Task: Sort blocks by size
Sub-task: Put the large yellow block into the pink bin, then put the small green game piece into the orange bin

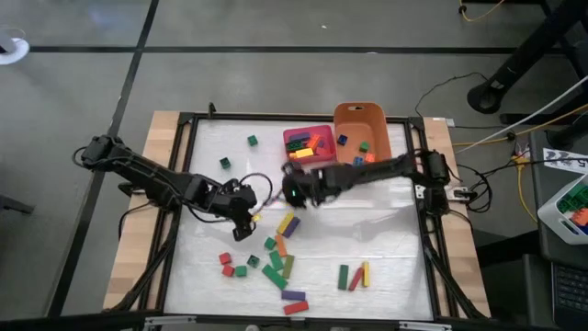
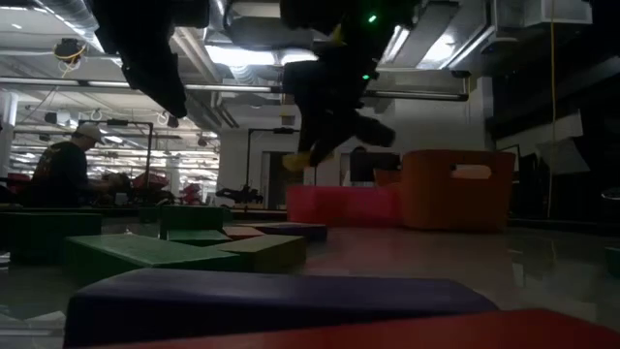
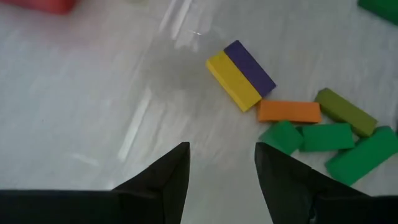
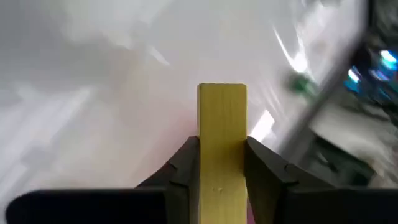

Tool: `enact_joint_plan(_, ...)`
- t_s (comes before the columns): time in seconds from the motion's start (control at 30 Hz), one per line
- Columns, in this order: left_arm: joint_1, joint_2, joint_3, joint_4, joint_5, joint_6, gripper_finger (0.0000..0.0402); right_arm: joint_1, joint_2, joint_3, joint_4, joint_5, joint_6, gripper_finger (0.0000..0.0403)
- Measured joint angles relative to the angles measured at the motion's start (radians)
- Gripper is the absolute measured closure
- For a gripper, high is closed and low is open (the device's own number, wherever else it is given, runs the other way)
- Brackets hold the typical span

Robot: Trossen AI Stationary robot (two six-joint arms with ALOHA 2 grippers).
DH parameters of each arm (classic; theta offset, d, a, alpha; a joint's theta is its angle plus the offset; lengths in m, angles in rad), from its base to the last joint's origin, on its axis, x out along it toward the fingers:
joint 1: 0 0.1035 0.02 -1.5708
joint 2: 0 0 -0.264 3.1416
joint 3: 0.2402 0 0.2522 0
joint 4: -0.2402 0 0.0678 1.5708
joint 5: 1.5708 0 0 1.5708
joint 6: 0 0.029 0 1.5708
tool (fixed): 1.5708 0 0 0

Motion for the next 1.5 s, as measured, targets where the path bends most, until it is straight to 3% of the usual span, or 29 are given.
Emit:
enact_joint_plan(0.1,-0.005,0.000,0.000,0.000,-0.022,-0.006,0.0233,-0.081,0.000,0.025,0.002,0.056,-0.030,0.0306)
enact_joint_plan(0.27,-0.005,0.000,0.000,-0.017,-0.048,-0.006,0.0233,-0.213,-0.002,0.033,0.003,0.050,-0.030,0.0288)
enact_joint_plan(0.57,0.079,0.000,0.000,-0.141,-0.172,-0.061,0.0233,-0.357,-0.002,0.033,0.002,-0.117,0.013,0.0282)
enact_joint_plan(0.87,0.350,0.000,0.000,-0.236,-0.169,0.069,0.0233,-0.373,-0.002,0.033,0.002,-0.155,0.017,0.0280)
enact_joint_plan(1.17,0.671,0.000,0.000,-0.228,-0.036,0.305,0.0233,-0.373,-0.002,0.033,-0.007,-0.200,0.043,0.0275)
enact_joint_plan(1.5,0.920,0.019,-0.016,-0.206,0.040,0.368,0.0233,-0.372,-0.002,0.033,-0.007,-0.161,0.043,0.0189)
